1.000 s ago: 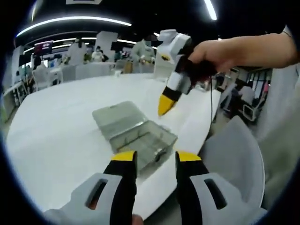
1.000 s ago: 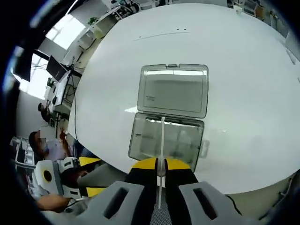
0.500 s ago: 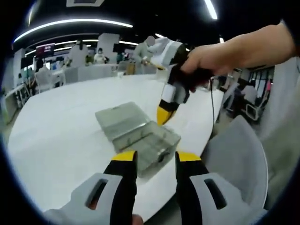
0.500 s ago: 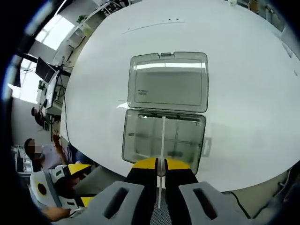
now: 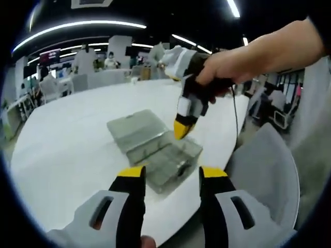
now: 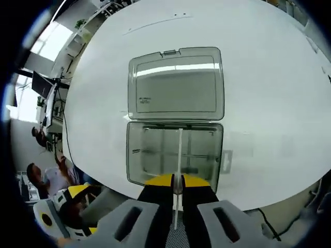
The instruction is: Insert the divider into the dual guide fixture by aligning both edges with the guide slots and pushing it downward to the bottom, including one-sided entry, uneven engagement, binding, and posture correction.
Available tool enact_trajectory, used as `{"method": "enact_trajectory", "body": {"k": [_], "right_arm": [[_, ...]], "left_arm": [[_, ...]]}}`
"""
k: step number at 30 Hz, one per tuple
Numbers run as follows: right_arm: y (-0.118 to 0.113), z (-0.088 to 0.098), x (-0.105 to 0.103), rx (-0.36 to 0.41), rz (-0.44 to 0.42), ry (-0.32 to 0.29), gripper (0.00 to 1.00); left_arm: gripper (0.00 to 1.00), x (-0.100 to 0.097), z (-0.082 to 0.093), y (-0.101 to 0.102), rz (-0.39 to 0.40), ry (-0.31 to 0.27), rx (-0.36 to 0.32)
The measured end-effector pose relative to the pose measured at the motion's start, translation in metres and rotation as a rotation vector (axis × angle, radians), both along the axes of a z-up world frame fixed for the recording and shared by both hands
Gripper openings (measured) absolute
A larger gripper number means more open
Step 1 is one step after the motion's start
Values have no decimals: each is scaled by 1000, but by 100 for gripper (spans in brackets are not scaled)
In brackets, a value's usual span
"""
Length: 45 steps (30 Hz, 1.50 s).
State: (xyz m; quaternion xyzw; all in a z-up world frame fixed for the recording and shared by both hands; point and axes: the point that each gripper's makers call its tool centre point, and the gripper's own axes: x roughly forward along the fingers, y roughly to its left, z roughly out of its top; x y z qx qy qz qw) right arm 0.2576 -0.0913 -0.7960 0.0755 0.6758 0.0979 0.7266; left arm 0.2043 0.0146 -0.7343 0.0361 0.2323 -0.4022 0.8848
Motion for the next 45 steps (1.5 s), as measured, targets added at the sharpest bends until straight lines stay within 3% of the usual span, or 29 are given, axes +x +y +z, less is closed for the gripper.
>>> {"method": "enact_trajectory", "body": {"k": [16,45], "right_arm": [[1,-10,5,-13,-15,37,0],[-1,-27,10,-39,-20,58,0]], "left_arm": [[52,4,-8,1,8,7,27],[52,4,-10,3,7,7,29]]}}
